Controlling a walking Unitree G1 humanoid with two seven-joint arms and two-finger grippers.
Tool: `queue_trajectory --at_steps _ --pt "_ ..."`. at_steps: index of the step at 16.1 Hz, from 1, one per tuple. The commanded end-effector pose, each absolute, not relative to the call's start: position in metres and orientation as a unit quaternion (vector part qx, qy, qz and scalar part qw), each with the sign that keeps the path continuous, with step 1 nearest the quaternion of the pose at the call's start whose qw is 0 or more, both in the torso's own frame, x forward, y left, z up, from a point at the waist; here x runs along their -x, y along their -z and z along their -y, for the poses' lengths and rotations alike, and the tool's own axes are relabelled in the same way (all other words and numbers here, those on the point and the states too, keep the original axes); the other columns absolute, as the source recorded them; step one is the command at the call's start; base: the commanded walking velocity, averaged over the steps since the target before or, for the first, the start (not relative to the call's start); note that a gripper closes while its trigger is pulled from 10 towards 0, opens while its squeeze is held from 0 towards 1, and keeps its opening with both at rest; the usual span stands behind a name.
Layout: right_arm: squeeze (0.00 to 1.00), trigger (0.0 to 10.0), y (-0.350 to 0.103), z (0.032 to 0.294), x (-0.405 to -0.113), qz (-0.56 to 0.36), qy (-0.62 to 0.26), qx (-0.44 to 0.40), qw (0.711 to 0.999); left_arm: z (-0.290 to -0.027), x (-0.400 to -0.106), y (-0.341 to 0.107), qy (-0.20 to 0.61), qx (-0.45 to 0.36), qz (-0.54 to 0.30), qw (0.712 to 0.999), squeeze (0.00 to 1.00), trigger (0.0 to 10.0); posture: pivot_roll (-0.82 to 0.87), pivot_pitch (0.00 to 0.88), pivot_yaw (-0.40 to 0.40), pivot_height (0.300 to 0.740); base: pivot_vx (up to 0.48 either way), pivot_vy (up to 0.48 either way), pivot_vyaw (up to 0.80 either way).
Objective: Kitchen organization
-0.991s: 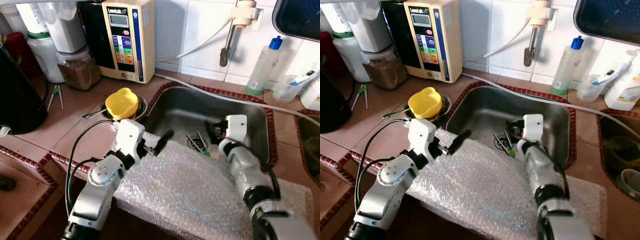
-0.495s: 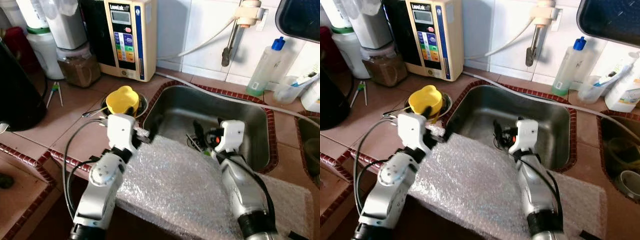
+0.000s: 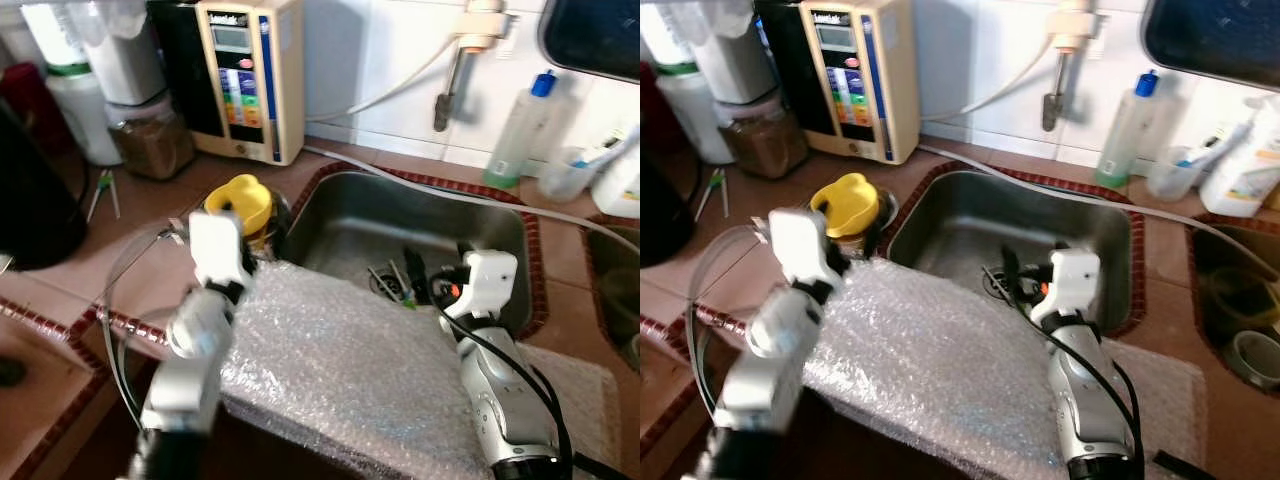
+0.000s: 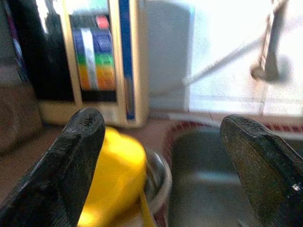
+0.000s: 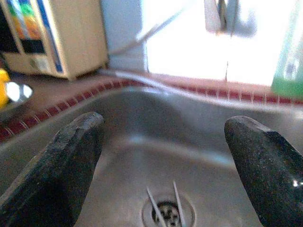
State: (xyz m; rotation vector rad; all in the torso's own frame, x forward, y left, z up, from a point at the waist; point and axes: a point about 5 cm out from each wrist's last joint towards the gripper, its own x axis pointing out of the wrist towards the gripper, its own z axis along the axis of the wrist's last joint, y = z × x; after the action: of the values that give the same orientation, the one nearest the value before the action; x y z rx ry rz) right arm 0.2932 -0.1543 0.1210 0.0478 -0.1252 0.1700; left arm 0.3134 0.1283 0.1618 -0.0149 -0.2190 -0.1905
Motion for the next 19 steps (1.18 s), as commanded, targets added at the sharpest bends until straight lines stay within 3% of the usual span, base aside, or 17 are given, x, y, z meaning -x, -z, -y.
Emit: queue_trajectory --at_steps 1,4,5,6,8,9,10,13,19 --pt "1.0 10.0 -0.133 0.147 -0.291 0.076 -0.102 -0.012 0.992 -0.135 -0.32 -0.164 0.073 0.003 0.11 0.991 1.0 10.0 -0.11 0.0 0.072 0.74 0.0 0.0 0.0" --pt "1.0 10.0 -0.138 0.131 -0.287 0.076 -0.122 -0.036 0.989 -0.146 -0.331 -0.167 0.035 0.0 0.101 0.994 1.0 10.0 -0.09 0.0 0.025 0.74 0.0 0.0 0.0" --pt "1.0 10.0 -0.139 0.12 -0.288 0.072 -0.149 -0.041 0.985 -0.15 -0.334 -0.164 0.015 0.012 0.087 0.996 0.34 10.0 -0.07 0.0 -0.005 0.74 0.0 0.0 0.0" --pt "1.0 10.0 -0.132 0.109 -0.287 0.057 -0.176 -0.039 0.982 -0.153 -0.335 -0.156 0.008 0.007 0.08 0.997 0.0 10.0 -0.05 0.0 -0.014 0.74 0.0 0.0 0.0" --pt "0.95 10.0 -0.14 0.101 -0.289 0.055 -0.224 -0.041 0.972 -0.164 -0.341 -0.156 -0.033 0.025 0.064 0.997 0.0 10.0 -0.06 0.0 0.001 0.74 0.0 0.0 0.0" --pt "0.56 10.0 -0.142 0.103 -0.287 0.051 -0.229 -0.047 0.971 -0.175 -0.343 -0.149 -0.053 0.013 0.046 0.997 0.0 10.0 -0.08 0.0 0.019 0.74 0.0 0.0 0.0" --pt "0.0 10.0 -0.145 0.108 -0.283 0.046 -0.231 -0.072 0.969 -0.183 -0.345 -0.143 -0.077 0.03 0.018 0.996 0.0 10.0 -0.08 0.0 0.028 0.74 0.0 0.0 0.0" --pt "0.0 10.0 -0.15 0.113 -0.273 0.051 -0.236 -0.068 0.968 -0.196 -0.359 -0.147 -0.089 0.059 0.001 0.994 0.0 10.0 -0.13 0.0 0.068 0.74 0.0 0.0 0.0" --pt "0.0 10.0 -0.157 0.109 -0.268 0.057 -0.231 -0.067 0.969 -0.179 -0.387 -0.168 -0.045 0.071 -0.016 0.996 0.0 10.0 -0.15 0.0 0.11 0.74 0.0 0.0 0.0"
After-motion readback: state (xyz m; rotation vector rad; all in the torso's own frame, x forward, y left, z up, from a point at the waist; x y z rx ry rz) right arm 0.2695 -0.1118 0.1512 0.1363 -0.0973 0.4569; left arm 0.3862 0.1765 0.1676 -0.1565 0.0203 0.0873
